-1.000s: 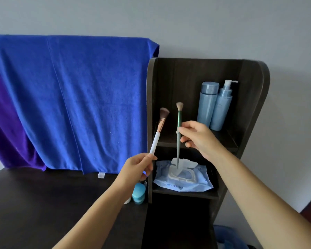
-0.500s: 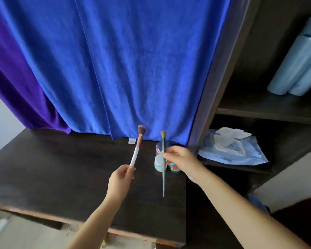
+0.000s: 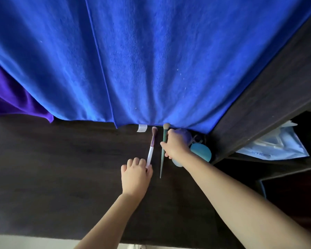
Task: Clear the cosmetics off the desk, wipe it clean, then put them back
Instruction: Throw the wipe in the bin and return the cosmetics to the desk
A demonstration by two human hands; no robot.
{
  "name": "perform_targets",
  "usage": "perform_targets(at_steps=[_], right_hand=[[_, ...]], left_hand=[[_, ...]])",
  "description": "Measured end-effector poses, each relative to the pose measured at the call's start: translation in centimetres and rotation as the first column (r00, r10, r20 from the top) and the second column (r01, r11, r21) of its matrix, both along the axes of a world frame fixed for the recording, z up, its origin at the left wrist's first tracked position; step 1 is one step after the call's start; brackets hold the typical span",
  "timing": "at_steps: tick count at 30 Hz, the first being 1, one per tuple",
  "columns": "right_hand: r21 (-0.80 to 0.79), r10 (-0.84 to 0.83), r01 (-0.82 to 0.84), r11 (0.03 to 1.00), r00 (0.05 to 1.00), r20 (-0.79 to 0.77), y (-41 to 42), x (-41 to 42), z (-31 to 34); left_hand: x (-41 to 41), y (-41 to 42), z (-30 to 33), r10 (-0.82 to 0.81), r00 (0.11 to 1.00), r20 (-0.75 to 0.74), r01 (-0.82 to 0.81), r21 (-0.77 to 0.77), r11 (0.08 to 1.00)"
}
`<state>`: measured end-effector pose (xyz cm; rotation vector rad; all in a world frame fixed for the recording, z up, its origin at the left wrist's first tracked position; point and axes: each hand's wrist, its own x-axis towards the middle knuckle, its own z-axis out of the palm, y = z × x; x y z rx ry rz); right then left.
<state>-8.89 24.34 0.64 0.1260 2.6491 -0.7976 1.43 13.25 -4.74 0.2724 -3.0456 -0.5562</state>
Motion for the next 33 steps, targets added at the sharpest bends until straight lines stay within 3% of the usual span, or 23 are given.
perform_targets(at_steps=[6,8,12,19,28,33], right_hand=[[0.334,0.157,-0.142,0.932,0.987,-0.020,-0.4,-0.4,-0.1],[0.353,0.167,-0.151,0.923,0.986,-0.014,-0.4,-0.3,0.2],[0.205,0.160,-0.148,0.967,0.986,-0.039,0.3,0.3,2.1],[-0.011,0.119,-0.127,0.992,0.957,-0.265,6.6,4.4,8.6],[-0.186,-0.100,0.008,0.983,0.865,-0.492,24.9,11.6,19.7],[-0.314,-0.275,0.075,0.947,0.697,-0.663,33.6,10.9,24.5]], left_hand=[[0.5,-0.2,-0.1,-0.084,0.996,-0.039,0.077,-0.163,0.984],[0.6,-0.2,0.0,-0.087,0.996,-0.023,0.082,-0.174,0.981],[0.8,-0.3,0.7,-0.082,0.997,-0.007,0.080,-0.101,0.992],[0.7,3.0,7.0,-0.151,0.933,-0.327,0.146,-0.040,0.989],[1.0,18.9,19.0,-0.320,0.693,-0.646,0.463,0.059,0.884],[-0.7,28.3,25.2,-0.365,0.559,-0.745,0.614,0.075,0.786]])
